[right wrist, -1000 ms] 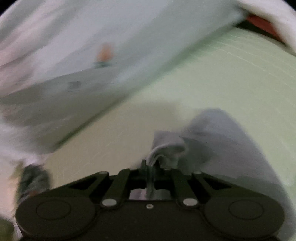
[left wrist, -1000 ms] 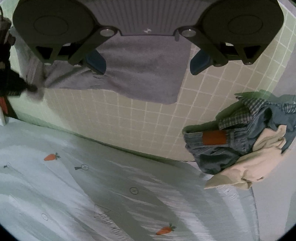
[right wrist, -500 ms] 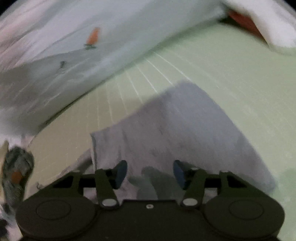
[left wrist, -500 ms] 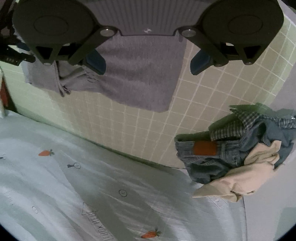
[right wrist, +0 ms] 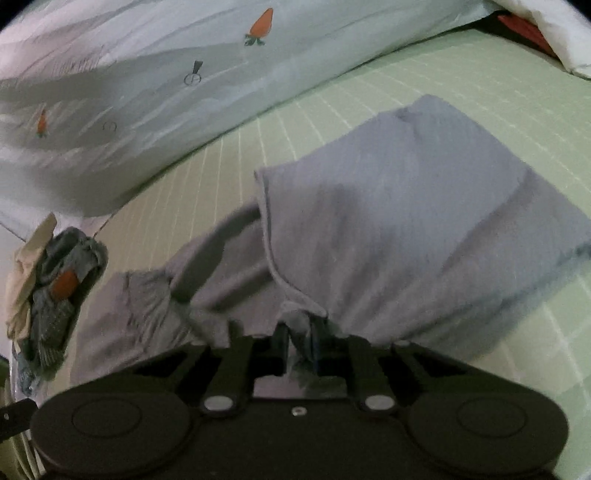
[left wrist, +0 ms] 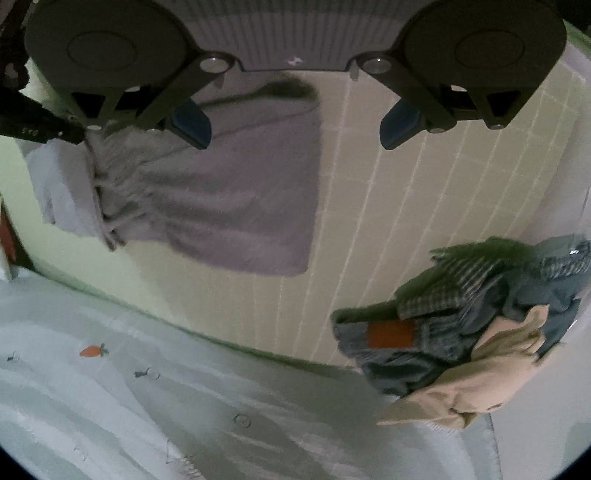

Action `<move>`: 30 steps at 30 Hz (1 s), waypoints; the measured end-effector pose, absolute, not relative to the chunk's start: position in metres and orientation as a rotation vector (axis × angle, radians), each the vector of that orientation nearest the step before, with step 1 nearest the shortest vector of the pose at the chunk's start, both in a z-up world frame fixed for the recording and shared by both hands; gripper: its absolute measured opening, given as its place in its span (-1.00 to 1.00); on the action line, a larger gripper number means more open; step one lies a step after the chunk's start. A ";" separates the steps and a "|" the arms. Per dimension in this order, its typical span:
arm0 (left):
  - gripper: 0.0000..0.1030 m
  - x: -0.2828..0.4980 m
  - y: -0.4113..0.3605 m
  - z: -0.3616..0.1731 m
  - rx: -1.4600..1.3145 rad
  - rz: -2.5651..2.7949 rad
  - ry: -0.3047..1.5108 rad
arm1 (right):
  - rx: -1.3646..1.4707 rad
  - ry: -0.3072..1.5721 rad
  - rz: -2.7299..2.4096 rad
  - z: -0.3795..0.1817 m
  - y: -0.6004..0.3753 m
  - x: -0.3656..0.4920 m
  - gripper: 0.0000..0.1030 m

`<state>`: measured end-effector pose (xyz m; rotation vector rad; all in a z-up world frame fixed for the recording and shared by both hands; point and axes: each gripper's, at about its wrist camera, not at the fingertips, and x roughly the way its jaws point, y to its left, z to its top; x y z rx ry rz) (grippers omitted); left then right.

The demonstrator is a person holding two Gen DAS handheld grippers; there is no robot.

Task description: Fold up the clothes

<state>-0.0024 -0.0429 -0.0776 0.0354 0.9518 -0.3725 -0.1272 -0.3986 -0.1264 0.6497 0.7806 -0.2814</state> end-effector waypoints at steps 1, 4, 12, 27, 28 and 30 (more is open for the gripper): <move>0.89 -0.002 -0.039 -0.079 0.039 -0.369 0.959 | 0.654 0.781 -0.278 -0.126 -0.395 -0.130 -0.60; 0.89 0.002 -0.030 -0.083 0.030 -0.351 0.977 | 0.675 0.786 -0.262 -0.125 -0.388 -0.122 -0.28; 0.89 0.024 -0.032 -0.092 0.000 -0.358 1.018 | 0.643 0.756 -0.316 -0.108 -0.379 -0.125 1.00; 0.89 0.072 -0.073 -0.129 -0.034 -0.397 1.153 | 0.533 0.813 -0.505 -0.103 -0.403 -0.134 1.00; 0.89 0.074 -0.074 -0.131 -0.034 -0.396 1.161 | 0.527 0.818 -0.514 -0.103 -0.405 -0.134 1.00; 0.89 0.078 -0.076 -0.134 -0.041 -0.393 1.172 | 0.524 0.825 -0.525 -0.103 -0.409 -0.134 1.00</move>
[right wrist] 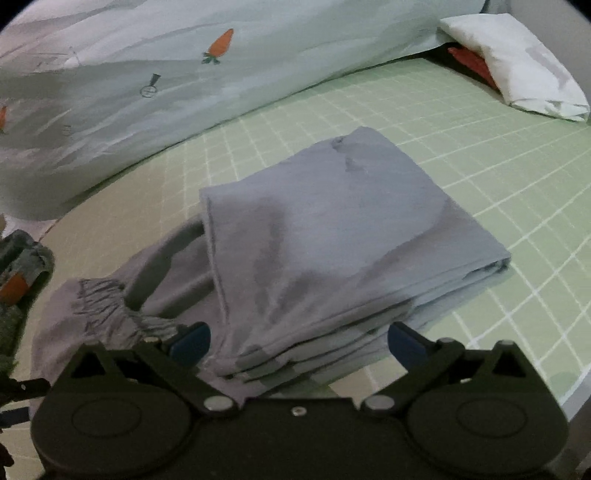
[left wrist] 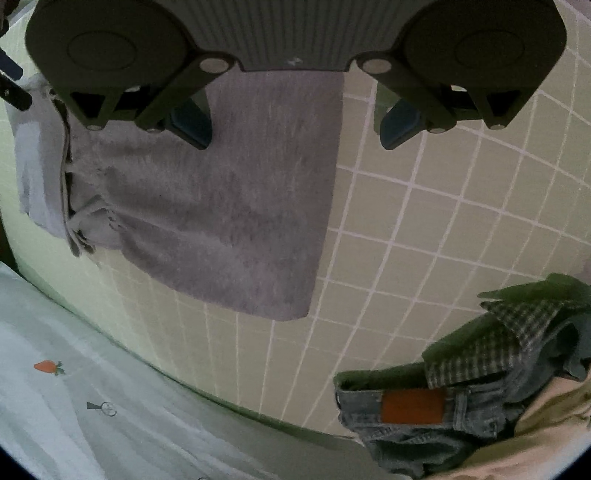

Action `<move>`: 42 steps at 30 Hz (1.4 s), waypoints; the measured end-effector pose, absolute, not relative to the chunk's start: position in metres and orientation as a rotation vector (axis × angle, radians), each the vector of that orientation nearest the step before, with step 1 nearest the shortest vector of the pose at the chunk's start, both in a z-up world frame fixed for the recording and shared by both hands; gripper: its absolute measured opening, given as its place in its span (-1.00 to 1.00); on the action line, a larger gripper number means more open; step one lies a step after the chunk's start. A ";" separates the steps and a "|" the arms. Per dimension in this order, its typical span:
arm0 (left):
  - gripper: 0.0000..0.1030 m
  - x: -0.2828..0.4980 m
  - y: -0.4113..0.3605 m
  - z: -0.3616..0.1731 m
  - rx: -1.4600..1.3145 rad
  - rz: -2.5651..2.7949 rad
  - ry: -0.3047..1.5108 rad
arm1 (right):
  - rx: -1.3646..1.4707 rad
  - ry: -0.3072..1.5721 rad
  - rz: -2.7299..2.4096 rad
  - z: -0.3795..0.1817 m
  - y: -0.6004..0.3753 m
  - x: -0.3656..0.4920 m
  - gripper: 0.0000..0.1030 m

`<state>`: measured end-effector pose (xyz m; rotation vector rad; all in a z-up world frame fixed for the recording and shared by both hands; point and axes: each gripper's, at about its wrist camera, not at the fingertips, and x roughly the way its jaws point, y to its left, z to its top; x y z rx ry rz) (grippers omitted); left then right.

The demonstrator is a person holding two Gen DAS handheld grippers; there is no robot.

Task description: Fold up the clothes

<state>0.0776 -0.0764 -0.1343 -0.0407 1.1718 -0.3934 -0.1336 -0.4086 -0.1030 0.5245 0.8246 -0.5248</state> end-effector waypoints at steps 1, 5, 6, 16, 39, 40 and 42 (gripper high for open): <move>0.89 0.079 -0.077 -0.136 -0.046 -0.392 1.178 | 0.524 0.828 -0.530 -0.103 -0.410 -0.134 1.00; 0.89 0.084 -0.081 -0.142 -0.049 -0.367 1.211 | 0.532 0.834 -0.550 -0.104 -0.418 -0.137 1.00; 0.87 0.085 -0.081 -0.144 -0.051 -0.362 1.219 | 0.533 0.836 -0.551 -0.104 -0.420 -0.138 1.00; -0.41 0.081 -0.099 -0.134 -0.111 -0.332 1.243 | 0.533 0.828 -0.517 -0.098 -0.443 -0.152 1.00; -0.71 0.008 -0.306 -0.059 -0.208 -0.614 1.118 | 0.577 0.806 -0.541 -0.097 -0.577 -0.219 1.00; -0.69 0.003 -0.318 -0.064 -0.205 -0.626 1.136 | 0.577 0.803 -0.547 -0.097 -0.584 -0.223 1.00; -0.57 -0.005 -0.339 -0.077 -0.214 -0.622 1.188 | 0.576 0.800 -0.556 -0.097 -0.596 -0.228 1.00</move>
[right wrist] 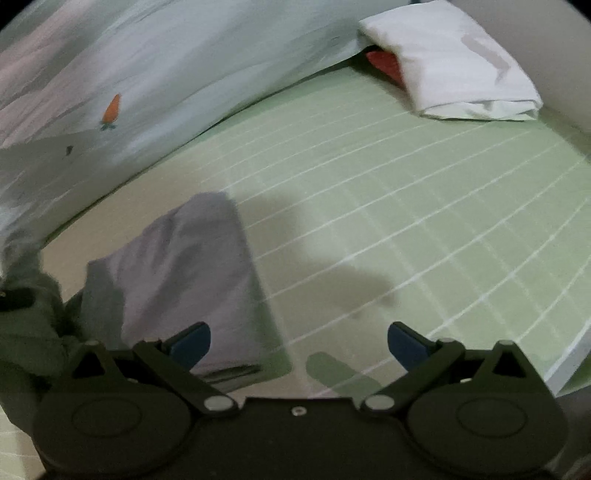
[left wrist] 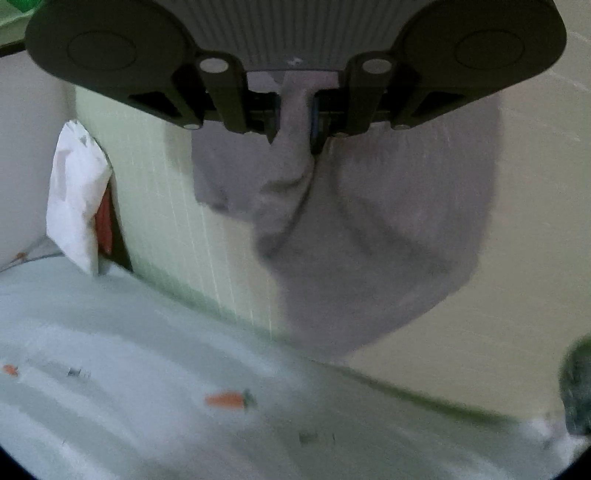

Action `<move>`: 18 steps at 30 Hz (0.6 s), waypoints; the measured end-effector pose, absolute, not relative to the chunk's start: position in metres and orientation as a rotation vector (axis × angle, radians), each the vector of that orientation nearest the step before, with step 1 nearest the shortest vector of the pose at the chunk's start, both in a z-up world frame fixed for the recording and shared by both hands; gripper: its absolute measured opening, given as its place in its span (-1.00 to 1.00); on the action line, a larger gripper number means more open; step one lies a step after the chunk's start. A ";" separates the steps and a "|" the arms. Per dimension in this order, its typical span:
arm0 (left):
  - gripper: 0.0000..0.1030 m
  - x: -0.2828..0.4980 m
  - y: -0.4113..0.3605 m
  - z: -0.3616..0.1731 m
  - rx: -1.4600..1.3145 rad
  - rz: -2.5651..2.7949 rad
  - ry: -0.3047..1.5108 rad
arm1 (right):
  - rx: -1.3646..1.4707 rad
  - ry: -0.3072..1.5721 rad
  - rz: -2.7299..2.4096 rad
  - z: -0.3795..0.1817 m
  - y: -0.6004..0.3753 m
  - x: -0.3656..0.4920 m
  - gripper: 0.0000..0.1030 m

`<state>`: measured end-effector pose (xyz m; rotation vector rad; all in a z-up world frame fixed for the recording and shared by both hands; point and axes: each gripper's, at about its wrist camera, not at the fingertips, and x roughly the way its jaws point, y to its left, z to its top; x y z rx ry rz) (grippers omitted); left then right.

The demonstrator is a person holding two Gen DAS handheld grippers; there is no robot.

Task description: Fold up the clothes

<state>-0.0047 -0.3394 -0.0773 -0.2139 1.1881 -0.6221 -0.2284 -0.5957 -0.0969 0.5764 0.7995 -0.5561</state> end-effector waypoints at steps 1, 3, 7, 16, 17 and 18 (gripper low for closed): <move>-0.39 -0.008 -0.347 -0.084 -0.218 -0.620 1.216 | 0.576 0.798 -0.559 -0.097 -0.601 -0.230 1.00; -0.25 -0.013 -0.356 -0.092 -0.225 -0.627 1.254 | 0.572 0.794 -0.560 -0.096 -0.610 -0.232 1.00; 0.37 -0.022 -0.360 -0.097 -0.221 -0.630 1.253 | 0.561 0.793 -0.553 -0.096 -0.618 -0.231 1.00; 0.65 -0.020 -0.320 -0.070 -0.112 -0.548 1.104 | 0.518 0.808 -0.420 -0.096 -0.590 -0.182 1.00; 0.67 -0.019 -0.315 -0.069 -0.080 -0.517 1.090 | 0.513 0.814 -0.402 -0.096 -0.583 -0.174 1.00; 0.67 -0.017 -0.310 -0.070 -0.037 -0.481 1.081 | 0.513 0.822 -0.385 -0.096 -0.576 -0.166 0.99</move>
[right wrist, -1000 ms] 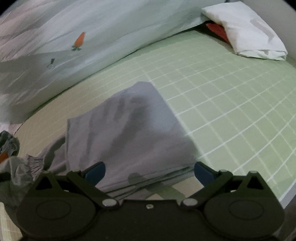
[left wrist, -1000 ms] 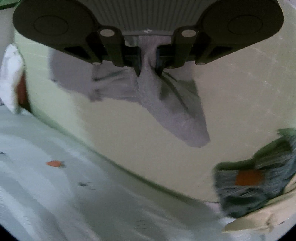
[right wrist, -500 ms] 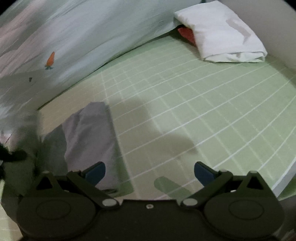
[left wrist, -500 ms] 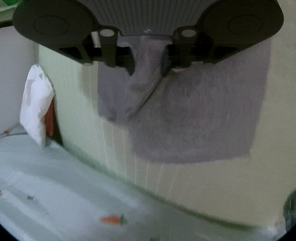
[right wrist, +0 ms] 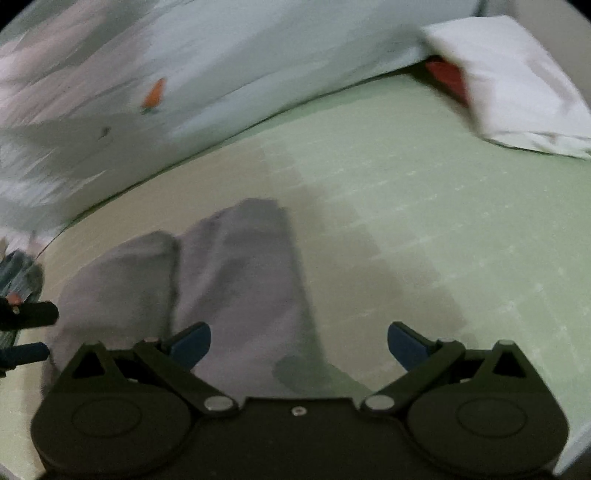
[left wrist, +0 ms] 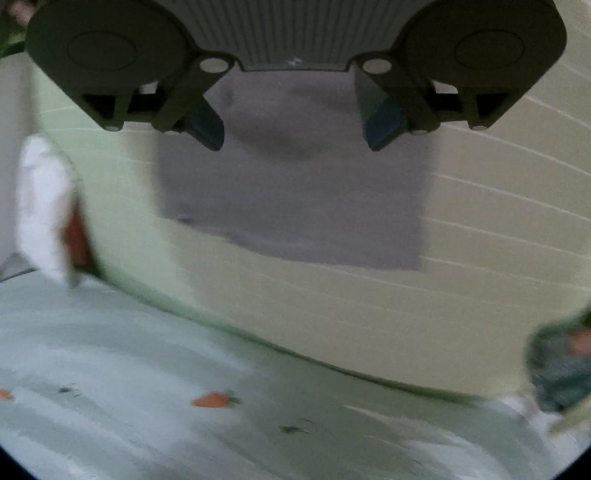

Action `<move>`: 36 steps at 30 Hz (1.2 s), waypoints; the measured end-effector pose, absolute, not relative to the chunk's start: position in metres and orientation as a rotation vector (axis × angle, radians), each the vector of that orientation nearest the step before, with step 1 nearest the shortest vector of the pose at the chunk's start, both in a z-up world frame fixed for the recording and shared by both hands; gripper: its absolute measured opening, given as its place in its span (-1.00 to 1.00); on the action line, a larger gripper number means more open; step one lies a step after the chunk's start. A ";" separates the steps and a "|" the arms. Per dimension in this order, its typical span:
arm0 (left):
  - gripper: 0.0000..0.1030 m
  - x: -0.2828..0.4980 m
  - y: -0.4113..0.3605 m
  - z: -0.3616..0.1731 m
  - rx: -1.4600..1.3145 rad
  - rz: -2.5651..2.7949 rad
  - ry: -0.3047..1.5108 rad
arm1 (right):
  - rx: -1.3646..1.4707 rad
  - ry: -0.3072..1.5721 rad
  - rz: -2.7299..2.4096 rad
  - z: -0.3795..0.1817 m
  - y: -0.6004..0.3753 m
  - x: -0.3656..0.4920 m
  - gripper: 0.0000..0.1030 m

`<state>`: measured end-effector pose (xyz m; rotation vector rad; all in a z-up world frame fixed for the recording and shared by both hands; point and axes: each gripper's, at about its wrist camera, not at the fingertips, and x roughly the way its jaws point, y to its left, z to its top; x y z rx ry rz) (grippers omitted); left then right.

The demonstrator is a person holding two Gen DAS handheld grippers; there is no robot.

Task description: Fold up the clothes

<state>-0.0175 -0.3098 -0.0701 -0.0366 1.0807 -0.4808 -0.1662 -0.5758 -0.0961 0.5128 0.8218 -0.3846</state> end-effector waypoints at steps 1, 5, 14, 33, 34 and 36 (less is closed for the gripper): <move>0.67 -0.016 -0.305 -0.072 0.007 -0.450 1.075 | 0.515 0.829 -0.362 -0.097 -0.568 -0.158 0.98; 0.68 -0.009 -0.284 -0.081 0.103 -0.398 1.097 | 0.539 0.841 -0.275 -0.102 -0.539 -0.130 0.80; 0.69 0.017 -0.242 -0.081 0.161 -0.437 1.107 | 0.706 0.838 -0.205 -0.120 -0.501 -0.092 0.17; 0.70 0.027 -0.260 -0.069 0.009 -0.555 1.020 | 0.513 0.504 -0.291 -0.035 -0.530 -0.124 -0.86; 0.70 0.024 -0.265 -0.071 0.011 -0.567 1.025 | 0.520 0.515 -0.331 -0.038 -0.542 -0.130 -0.78; 0.73 0.017 -0.275 -0.077 0.022 -0.581 1.053 | 0.555 0.624 -0.404 -0.059 -0.566 -0.135 -0.11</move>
